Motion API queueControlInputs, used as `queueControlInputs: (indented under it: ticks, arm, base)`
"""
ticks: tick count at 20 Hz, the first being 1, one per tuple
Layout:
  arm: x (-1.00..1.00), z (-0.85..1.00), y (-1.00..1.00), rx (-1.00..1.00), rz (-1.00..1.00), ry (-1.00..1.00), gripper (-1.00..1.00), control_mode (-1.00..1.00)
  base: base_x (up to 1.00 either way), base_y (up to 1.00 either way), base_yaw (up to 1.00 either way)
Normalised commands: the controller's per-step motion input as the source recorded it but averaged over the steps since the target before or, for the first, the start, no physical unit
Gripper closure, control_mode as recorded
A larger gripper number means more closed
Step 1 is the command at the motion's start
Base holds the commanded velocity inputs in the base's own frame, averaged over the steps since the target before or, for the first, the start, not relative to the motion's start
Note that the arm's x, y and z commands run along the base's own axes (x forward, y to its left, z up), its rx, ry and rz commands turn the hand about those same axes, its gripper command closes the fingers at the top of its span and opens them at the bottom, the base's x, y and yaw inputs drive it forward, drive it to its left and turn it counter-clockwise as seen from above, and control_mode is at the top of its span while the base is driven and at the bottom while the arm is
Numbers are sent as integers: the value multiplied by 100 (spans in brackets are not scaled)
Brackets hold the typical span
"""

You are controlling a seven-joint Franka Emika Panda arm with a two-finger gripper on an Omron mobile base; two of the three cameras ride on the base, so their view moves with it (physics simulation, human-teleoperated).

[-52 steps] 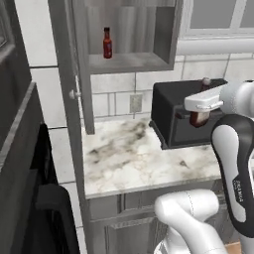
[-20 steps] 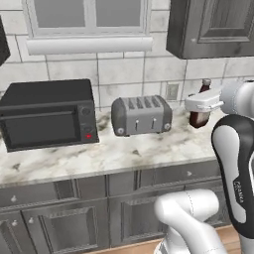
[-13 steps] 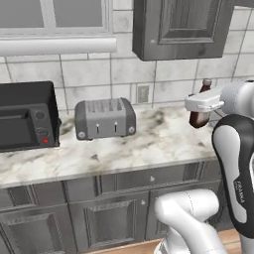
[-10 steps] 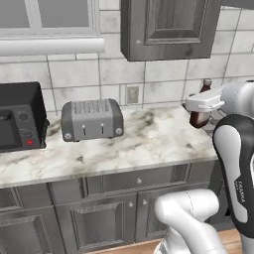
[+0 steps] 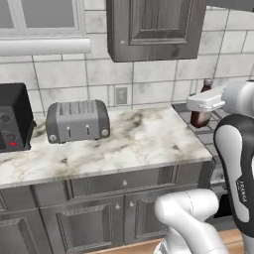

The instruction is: Take 2 condiments from the cabinet and move them on the counter near the stove.Make sure the condiments are lined up with each other, next to each other.

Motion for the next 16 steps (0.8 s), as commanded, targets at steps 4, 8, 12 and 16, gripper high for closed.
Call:
queueControlInputs:
  ticks: [4,8,12,16]
  arm:
    - [0,0,0,0,0,0,100,100]
    - [0,0,0,0,0,0,100,100]
    - [0,0,0,0,0,0,100,100]
    - [0,0,0,0,0,0,100,100]
  base:
    - [36,0,0]
    - [69,0,0]
    - [72,-4,0]
    - [48,-3,0]
